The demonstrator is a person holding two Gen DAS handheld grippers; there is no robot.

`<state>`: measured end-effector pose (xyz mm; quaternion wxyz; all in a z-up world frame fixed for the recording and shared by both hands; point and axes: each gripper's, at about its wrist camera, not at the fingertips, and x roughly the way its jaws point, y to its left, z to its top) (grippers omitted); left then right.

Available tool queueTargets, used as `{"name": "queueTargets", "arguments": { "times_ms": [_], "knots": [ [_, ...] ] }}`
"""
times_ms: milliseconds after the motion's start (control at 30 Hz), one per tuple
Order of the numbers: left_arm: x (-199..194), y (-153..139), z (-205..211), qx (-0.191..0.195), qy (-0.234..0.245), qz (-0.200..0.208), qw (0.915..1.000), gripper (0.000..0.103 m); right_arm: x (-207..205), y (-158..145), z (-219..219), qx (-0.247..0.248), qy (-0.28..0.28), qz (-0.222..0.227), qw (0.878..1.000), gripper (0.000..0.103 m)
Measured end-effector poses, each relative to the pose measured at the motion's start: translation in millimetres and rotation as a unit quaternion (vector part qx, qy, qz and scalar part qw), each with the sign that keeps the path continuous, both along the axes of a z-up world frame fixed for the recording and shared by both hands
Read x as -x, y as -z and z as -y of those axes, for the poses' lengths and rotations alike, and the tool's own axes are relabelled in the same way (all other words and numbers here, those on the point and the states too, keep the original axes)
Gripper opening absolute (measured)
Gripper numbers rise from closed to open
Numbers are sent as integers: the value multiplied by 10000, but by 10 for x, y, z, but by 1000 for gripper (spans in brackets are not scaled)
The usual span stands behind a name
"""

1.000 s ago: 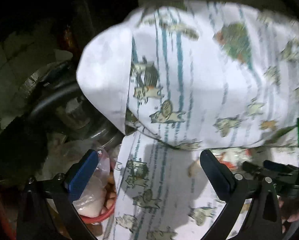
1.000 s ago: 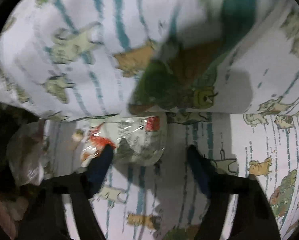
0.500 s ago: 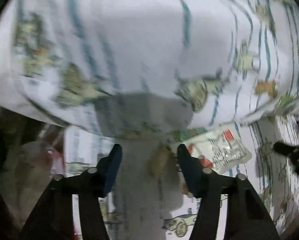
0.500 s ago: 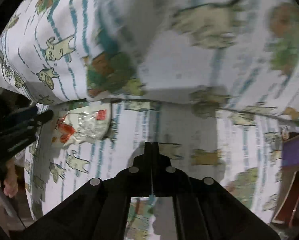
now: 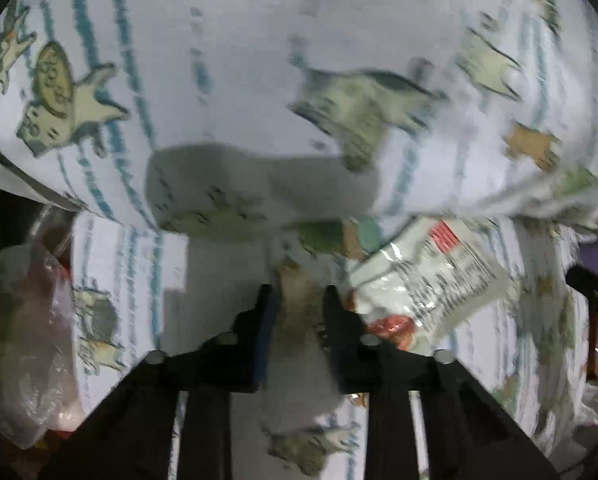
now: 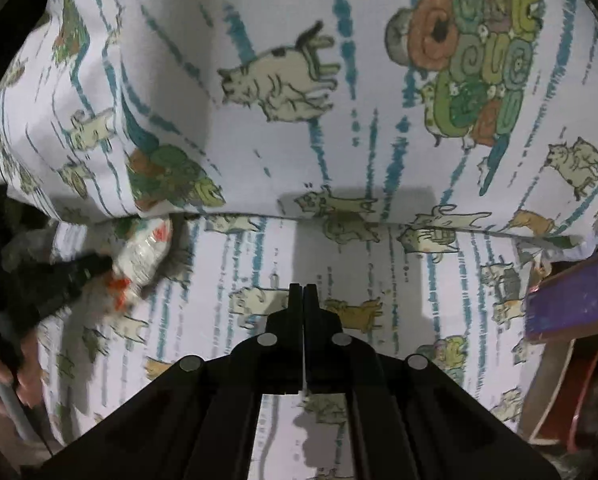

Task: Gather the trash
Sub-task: 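Grasp the printed snack wrapper with the right gripper while the left grasps a small tan scrap, then carry the wrapper and tan scrap down over the pink basket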

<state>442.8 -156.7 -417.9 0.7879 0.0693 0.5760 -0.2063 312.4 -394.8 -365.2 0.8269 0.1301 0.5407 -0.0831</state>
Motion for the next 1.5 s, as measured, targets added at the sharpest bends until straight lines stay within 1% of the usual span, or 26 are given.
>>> {"name": "queueTargets", "arguments": {
  "times_ms": [67, 100, 133, 167, 233, 300, 433, 467, 500, 567, 600, 633, 733, 800, 833, 900, 967, 1000, 1067, 1100, 1167, 1200, 1233, 1300, 1400, 1500],
  "knots": [
    [47, 17, -21, 372, 17, -341, 9987, 16, 9, -3, 35, -272, 125, 9, 9996, 8],
    [81, 33, -36, 548, -24, -531, 9971, 16, 6, 23, 24, -471, 169, -15, 9987, 15],
    [111, 41, -43, 632, -48, -617, 9961, 16, -110, 94, -75, -716, 211, -46, 9972, 22],
    [158, 52, -45, 736, -57, -725, 9946, 16, -123, 128, -92, -961, 271, -68, 9950, 26],
    [274, 53, -28, 718, -43, -799, 9942, 16, -134, 180, -156, -1275, 427, -106, 9909, 46],
    [333, -21, -18, 498, -136, -579, 9970, 15, -159, 240, -235, -1541, 553, -175, 9864, 50],
    [400, -193, -132, 587, -322, -395, 9970, 15, -236, 369, -335, -1865, 673, -287, 9797, 52],
    [329, -198, -145, 571, -351, -352, 9971, 15, -270, 390, -375, -1886, 672, -286, 9793, 52],
    [341, -224, -182, 451, -364, -216, 9981, 15, -264, 441, -402, -1869, 644, -285, 9799, 52],
    [413, -300, -199, 148, -307, 78, 9994, 15, -350, 471, -517, -1728, 497, -303, 9832, 56],
    [444, -311, -196, 42, -296, 192, 9994, 15, -392, 485, -594, -1643, 402, -305, 9851, 60],
    [455, -335, -204, 14, -308, 259, 9992, 15, -430, 491, -675, -1500, 295, -314, 9877, 66],
    [424, -416, -388, 218, -394, 320, 9985, 15, -514, 462, -850, -1081, 166, -324, 9935, 74],
    [417, -461, -481, 149, -482, 462, 9977, 15, -535, 487, -951, -908, 113, -368, 9951, 81],
    [405, -492, -550, 116, -514, 511, 9973, 15, -546, 488, -1009, -713, 54, -388, 9967, 83],
    [374, -530, -609, 71, -553, 645, 9964, 15, -583, 525, -1152, -174, -87, -534, 9984, 83],
    [402, -576, -642, -29, -531, 798, 9954, 15, -585, 562, -1246, 357, -208, -644, 9971, 83],
    [411, -617, -679, -94, -506, 903, 9946, 15, -573, 563, -1270, 420, -229, -584, 9971, 81],
    [457, -671, -694, -108, -481, 997, 9938, 15, -546, 543, -1284, 494, -187, -504, 9973, 62],
    [512, -711, -702, -106, -461, 1049, 9934, 15, -520, 502, -1268, 488, -188, -457, 9976, 53],
    [591, -808, -709, -165, -439, 1154, 9922, 15, -485, 470, -1234, 227, -206, -547, 9980, 49],
    [684, -904, -683, -275, -407, 1295, 9904, 15, -450, 456, -1209, 40, -220, -550, 9982, 40],
    [746, -994, -655, -288, -358, 1401, 9891, 15, -403, 406, -1168, -19, -229, -494, 9985, 40],
    [926, -1253, -657, -65, -227, 1623, 9865, 15, -323, 288, -1159, -5, -305, -419, 9987, 39],
    [1189, -1662, -657, 97, -276, 1960, 9802, 15, -120, -45, -1145, -36, -684, -92, 9976, 39],
    [1423, -1962, -696, 242, -377, 2083, 9770, 15, 183, -489, -1160, -76, -1010, 261, 9945, 39]
  ]
}}
